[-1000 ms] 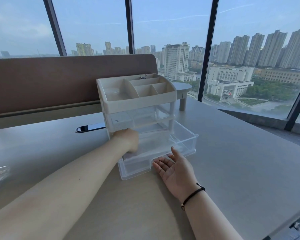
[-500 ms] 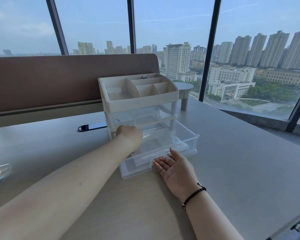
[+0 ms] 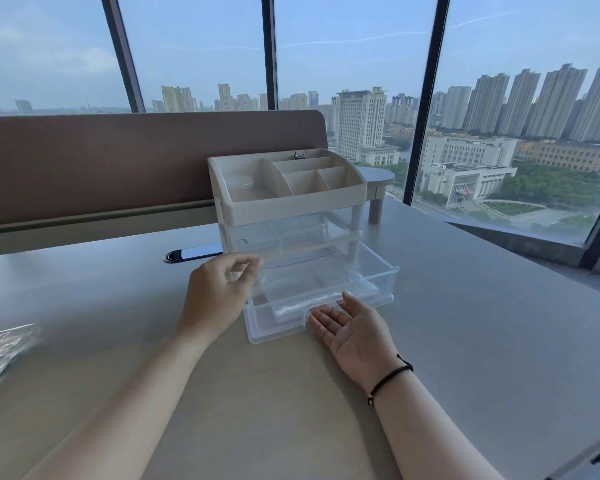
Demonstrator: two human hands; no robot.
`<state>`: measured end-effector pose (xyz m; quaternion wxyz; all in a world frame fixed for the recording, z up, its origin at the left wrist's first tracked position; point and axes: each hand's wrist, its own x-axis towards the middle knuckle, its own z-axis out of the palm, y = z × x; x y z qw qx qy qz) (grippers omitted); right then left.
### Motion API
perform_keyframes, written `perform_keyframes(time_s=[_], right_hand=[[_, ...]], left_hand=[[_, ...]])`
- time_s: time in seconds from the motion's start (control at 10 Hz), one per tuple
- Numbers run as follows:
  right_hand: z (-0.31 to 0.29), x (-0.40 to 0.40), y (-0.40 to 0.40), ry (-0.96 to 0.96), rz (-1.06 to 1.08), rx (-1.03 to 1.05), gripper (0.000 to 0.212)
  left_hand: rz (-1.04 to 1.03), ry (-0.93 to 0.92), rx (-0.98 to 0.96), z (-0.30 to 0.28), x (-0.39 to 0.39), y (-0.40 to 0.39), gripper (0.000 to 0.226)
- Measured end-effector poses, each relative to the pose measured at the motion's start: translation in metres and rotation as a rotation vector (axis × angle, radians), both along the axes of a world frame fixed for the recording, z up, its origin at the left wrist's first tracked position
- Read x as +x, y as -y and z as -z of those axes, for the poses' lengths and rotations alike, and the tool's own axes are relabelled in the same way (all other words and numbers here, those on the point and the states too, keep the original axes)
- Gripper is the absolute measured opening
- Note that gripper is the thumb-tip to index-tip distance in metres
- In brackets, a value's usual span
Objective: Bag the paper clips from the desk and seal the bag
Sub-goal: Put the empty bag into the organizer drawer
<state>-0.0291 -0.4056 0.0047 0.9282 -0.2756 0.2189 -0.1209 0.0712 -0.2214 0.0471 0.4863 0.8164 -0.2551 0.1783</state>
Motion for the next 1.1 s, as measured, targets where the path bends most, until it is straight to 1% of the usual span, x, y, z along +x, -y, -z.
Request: perform_keyframes(time_s=[0.1,0.2,0.3,0.4,0.5,0.6,0.7,0.8,0.9,1.0,1.1], right_hand=[[-0.001,0.017,0.003,0.025,-0.009,0.029,0.028],[0.000,0.038,0.001,0.063,0.014,0.060,0.044],[0.001,0.058,-0.004,0.090,0.018,0.076,0.051],[0.003,0.076,-0.004,0.127,0.022,0.107,0.057],[0.006,0.091,-0.001,0.145,0.008,0.127,0.060],[0.008,0.100,0.000,0.145,-0.011,0.128,0.060],[0.008,0.103,0.001,0.133,-0.018,0.131,0.059],[0.009,0.102,0.001,0.118,-0.013,0.109,0.060],[0.007,0.098,-0.004,0.088,-0.012,0.052,0.060],[0.004,0.095,-0.015,0.037,0.046,-0.107,0.056],[0.007,0.088,-0.031,-0.055,0.113,-0.393,0.036]], left_hand=[[-0.032,-0.015,-0.071,0.030,-0.004,-0.013,0.029],[-0.058,-0.168,-0.021,0.047,-0.002,-0.020,0.032],[-0.117,-0.269,0.034,0.050,0.005,-0.025,0.034],[-0.060,-0.267,-0.011,0.051,0.011,-0.023,0.025],[0.007,-0.292,0.008,0.054,0.018,-0.021,0.027],[0.031,-0.312,0.088,0.061,0.025,-0.022,0.034],[0.041,-0.275,0.250,0.063,0.026,-0.021,0.047],[0.045,-0.254,0.293,0.063,0.025,-0.020,0.053],[0.034,-0.264,0.288,0.061,0.020,-0.020,0.055],[0.000,-0.290,0.178,0.060,0.013,-0.024,0.050],[0.055,-0.302,0.052,0.063,-0.005,-0.034,0.039]])
